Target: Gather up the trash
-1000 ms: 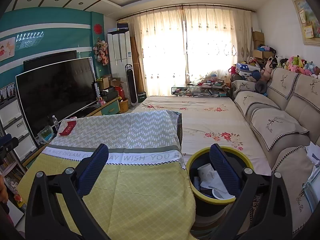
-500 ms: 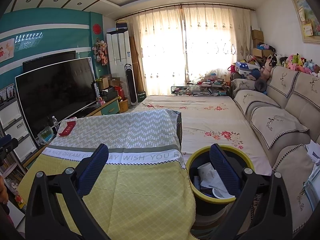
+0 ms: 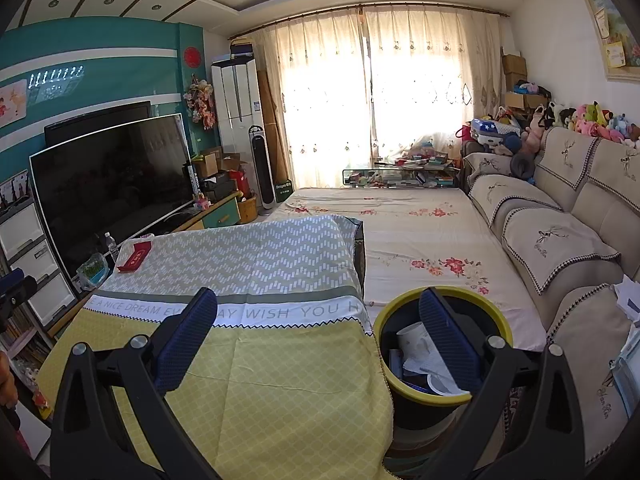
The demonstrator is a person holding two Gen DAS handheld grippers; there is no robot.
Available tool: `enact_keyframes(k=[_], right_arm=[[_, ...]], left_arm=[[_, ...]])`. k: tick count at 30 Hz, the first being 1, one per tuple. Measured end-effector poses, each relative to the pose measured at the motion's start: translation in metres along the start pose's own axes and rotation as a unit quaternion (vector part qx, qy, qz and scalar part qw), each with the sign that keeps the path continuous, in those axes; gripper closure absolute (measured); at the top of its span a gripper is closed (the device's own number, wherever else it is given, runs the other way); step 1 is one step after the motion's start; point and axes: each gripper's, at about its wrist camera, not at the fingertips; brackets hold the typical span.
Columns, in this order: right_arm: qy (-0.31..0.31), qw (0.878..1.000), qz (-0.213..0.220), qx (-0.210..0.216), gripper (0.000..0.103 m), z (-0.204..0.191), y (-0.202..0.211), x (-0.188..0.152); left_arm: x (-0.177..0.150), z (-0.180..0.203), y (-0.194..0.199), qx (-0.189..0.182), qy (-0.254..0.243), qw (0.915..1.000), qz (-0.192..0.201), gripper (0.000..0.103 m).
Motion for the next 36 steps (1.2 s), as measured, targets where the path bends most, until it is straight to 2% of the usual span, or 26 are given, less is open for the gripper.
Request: enact_keyframes(k=[30, 36], right_arm=[[0.000, 1.000, -0.006, 0.002, 0.007, -0.0042, -0.0064, -0.0064], [-0.001, 1.000, -0.007, 0.002, 0.007, -0.0042, -0.0064, -0.0058]], left_arm=[[0.0045, 0.0037, -0.0047, 0.003, -0.001, 1.0000, -0.001, 0.005], [0.0036, -0.0001, -0.0081, -0.010, 0.007, 0.9999, 0.003, 0.005]])
Point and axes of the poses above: each gripper's, at about its wrist camera, not at the fingertips, and y roughly against the way its jaws point, z to its right, x to its top, and after that the axes turned 2 degrees about y, right-handed
